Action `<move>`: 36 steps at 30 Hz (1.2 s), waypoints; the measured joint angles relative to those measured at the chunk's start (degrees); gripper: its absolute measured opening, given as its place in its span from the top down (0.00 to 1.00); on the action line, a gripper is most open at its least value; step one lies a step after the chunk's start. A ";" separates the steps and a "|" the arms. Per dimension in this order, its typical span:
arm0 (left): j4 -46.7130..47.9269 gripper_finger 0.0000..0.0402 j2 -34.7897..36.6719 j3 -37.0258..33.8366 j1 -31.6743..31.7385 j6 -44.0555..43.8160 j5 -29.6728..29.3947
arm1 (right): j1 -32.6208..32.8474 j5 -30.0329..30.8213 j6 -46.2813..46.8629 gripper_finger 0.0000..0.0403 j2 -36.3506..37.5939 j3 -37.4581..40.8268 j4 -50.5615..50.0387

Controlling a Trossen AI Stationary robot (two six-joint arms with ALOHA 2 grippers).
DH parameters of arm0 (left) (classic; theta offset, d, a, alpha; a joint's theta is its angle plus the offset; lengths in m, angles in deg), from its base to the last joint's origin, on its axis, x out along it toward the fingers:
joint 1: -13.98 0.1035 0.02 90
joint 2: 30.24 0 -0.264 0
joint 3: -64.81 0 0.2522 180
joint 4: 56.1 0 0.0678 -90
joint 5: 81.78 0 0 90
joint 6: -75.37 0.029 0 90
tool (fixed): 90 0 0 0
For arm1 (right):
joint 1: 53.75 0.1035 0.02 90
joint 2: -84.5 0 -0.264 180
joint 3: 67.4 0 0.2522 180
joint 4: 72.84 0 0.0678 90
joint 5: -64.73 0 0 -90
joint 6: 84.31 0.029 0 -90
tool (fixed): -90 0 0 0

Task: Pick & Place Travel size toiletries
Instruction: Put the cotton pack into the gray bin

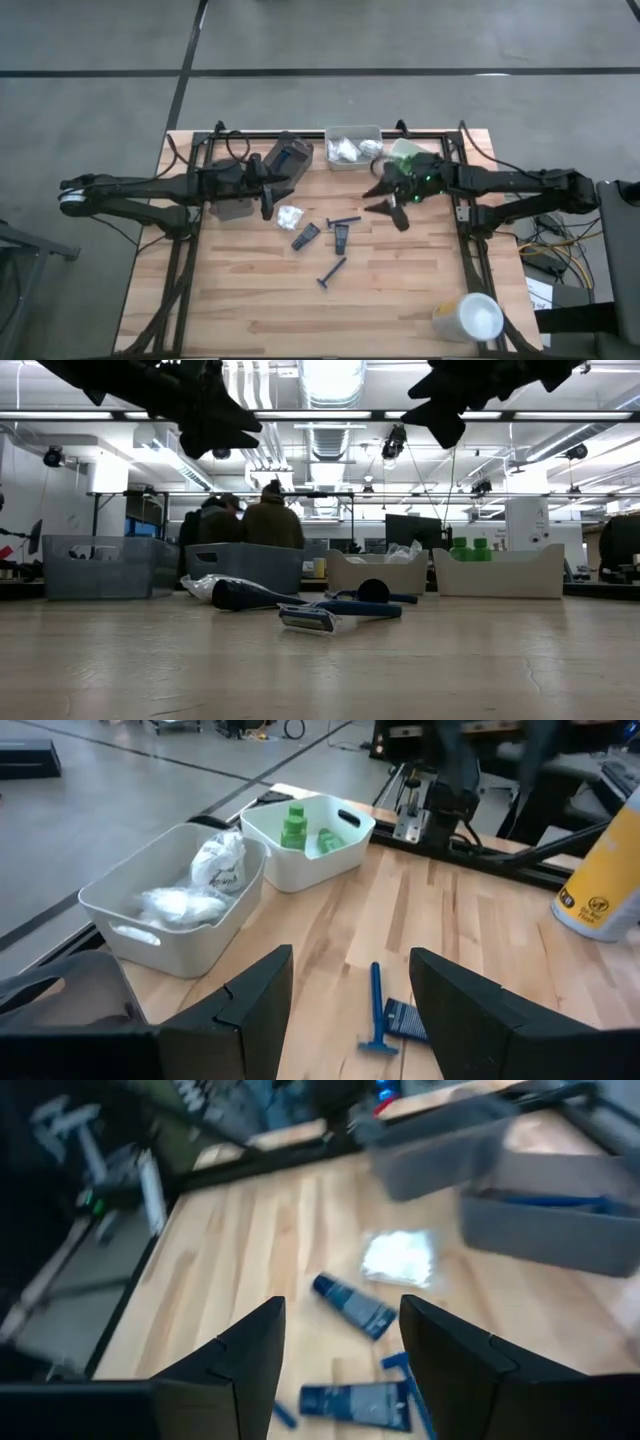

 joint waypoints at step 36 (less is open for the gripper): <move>10.51 0.49 -0.09 0.00 -5.23 6.16 2.60 | 13.14 0.38 -9.30 0.75 -31.11 -28.55 -19.85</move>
